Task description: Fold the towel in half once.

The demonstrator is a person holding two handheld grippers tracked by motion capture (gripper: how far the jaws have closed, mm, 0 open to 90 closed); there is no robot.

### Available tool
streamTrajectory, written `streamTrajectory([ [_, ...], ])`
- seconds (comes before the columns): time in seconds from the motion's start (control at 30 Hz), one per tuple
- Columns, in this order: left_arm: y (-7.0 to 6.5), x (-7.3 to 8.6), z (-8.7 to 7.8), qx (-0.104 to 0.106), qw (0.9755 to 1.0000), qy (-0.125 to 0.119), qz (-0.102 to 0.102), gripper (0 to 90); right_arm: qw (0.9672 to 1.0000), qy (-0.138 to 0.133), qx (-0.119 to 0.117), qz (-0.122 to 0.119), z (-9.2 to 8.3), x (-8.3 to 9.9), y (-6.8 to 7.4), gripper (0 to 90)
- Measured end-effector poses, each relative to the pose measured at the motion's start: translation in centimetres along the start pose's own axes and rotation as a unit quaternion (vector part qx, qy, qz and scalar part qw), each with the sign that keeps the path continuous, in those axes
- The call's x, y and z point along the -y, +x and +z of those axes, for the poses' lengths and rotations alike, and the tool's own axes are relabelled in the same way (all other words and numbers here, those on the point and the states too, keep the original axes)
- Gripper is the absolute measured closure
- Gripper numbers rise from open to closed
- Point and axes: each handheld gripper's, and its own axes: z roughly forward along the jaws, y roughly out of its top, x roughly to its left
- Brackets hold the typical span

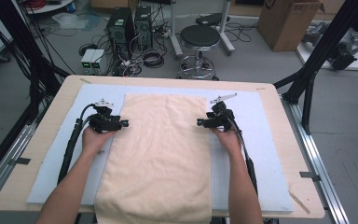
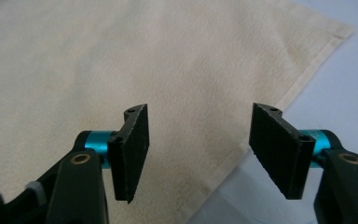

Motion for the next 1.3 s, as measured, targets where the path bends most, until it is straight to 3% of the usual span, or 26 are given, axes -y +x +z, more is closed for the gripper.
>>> streamTrajectory([
  [0.1, -0.4, 0.3, 0.0, -0.021, 0.9996, -0.007, 0.019, 55.6, 0.9999, 0.014, 0.002, -0.005, 0.6, 0.4, 0.2, 43.7],
  [0.23, -0.9, 0.3, 0.1, -0.046, 0.9983, -0.004, 0.037, 61.2, 0.9983, 0.024, 0.036, -0.038, 0.9, 0.2, 1.2, 55.0],
  [0.3, -1.1, 0.2, 0.2, -0.052, 0.9981, -0.005, 0.033, 62.8, 0.9981, 0.031, 0.027, -0.047, 0.9, 0.0, 1.5, 63.1],
  [0.4, -1.2, 0.2, 0.2, -0.051, 0.9983, -0.008, 0.028, 72.4, 0.9989, 0.03, 0.015, -0.032, 0.9, 0.0, 1.3, 73.5],
  [0.5, -1.0, 0.1, 0.3, -0.046, 0.9986, -0.007, 0.025, 80.9, 0.9988, 0.033, 0.003, -0.035, 0.9, -0.1, 1.2, 83.4],
  [0.6, -0.7, -0.2, 0.4, -0.036, 0.9992, -0.004, 0.016, 85.4, 0.9984, 0.036, 0.006, -0.043, 0.9, -0.5, 1.1, 85.0],
  [0.73, -0.6, -0.8, 0.8, -0.034, 0.9994, -0.004, 0.011, 86.3, 0.999, 0.034, 0.004, -0.028, 0.3, -1.1, 0.4, 85.4],
  [0.77, -0.6, -0.9, 0.8, -0.037, 0.9992, -0.006, 0.015, 86.3, 0.9989, 0.033, 0.008, -0.032, 0.1, -1.4, 0.3, 85.4],
  [0.9, -0.5, -1.4, 0.8, -0.033, 0.9992, -0.021, -0.001, 86.5, 0.9989, 0.029, 0.014, -0.034, -0.6, -2.4, 0.0, 85.6],
  [1.0, -0.7, -2.7, 0.4, -0.038, 0.9989, -0.027, 0.007, 86.5, 0.9987, 0.027, 0.019, -0.038, -1.2, -3.4, -0.1, 85.7],
  [1.1, -0.8, -4.3, -0.3, -0.039, 0.9982, -0.044, 0.008, 86.5, 0.9989, -0.001, 0.027, -0.039, -2.2, -4.1, -0.2, 86.0],
  [1.13, -0.9, -4.8, -0.6, -0.036, 0.9981, -0.05, 0.01, 86.5, 0.9993, 0.003, 0.024, -0.03, -2.4, -4.3, -0.4, 85.9],
  [1.2, -1.0, -5.5, -1.3, -0.035, 0.9973, -0.063, 0.015, 86.5, 0.999, -0.004, 0.024, -0.036, -3.1, -4.6, -0.5, 85.9],
  [1.3, -0.9, -6.0, -2.4, -0.027, 0.9967, -0.074, 0.02, 86.5, 0.9991, -0.029, 0.009, -0.031, -4.2, -4.9, -0.6, 85.9],
])
